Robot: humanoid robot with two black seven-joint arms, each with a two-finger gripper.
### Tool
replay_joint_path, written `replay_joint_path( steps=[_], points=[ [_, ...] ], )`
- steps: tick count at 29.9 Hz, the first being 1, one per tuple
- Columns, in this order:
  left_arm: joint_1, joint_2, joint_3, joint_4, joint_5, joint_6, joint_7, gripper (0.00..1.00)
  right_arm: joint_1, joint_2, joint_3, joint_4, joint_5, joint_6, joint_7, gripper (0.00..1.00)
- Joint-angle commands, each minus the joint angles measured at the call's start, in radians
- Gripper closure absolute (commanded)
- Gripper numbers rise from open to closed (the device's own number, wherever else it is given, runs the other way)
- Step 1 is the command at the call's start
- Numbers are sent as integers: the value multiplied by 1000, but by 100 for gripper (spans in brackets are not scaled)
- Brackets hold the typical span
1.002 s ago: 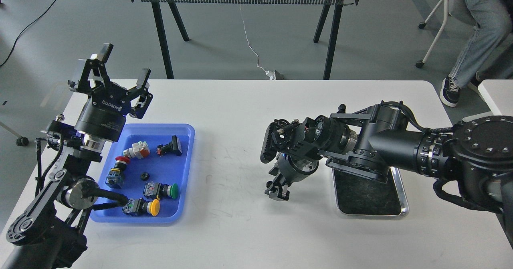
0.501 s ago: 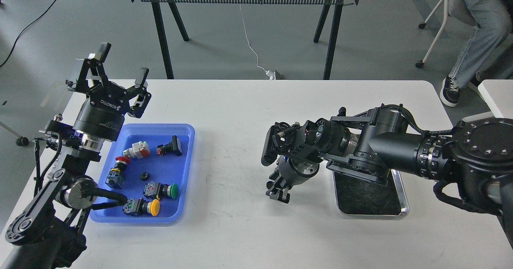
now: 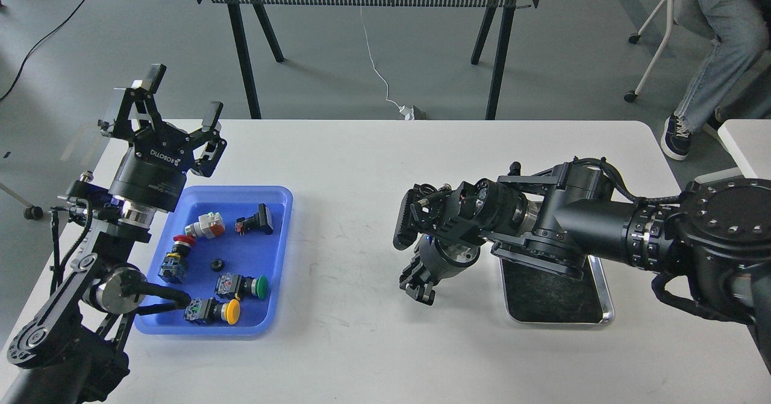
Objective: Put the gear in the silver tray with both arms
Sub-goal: 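Carry the gear with the right gripper into the silver tray and release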
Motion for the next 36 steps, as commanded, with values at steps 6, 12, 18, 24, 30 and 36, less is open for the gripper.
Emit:
replay_joint_path(
  steps=[6, 12, 18, 24, 30, 36],
  points=[
    [-1, 6, 0, 0, 0, 0, 0, 1, 8, 0, 3, 2, 0, 0, 0, 98],
    [-1, 6, 0, 0, 0, 0, 0, 1, 75, 0, 21, 64, 1, -15, 0, 98],
    [-3, 5, 0, 0, 0, 0, 0, 1, 143, -262, 59, 241, 1, -29, 0, 97],
    [-8, -4, 0, 0, 2, 0, 0, 1, 126, -540, 116, 310, 0, -29, 0, 97],
    [-9, -14, 3, 0, 3, 0, 0, 1, 39, -696, 132, 318, -2, -36, 0, 96],
    [-9, -14, 2, 0, 3, 0, 0, 1, -78, -709, 194, 282, -3, -36, 0, 96]
  ],
)
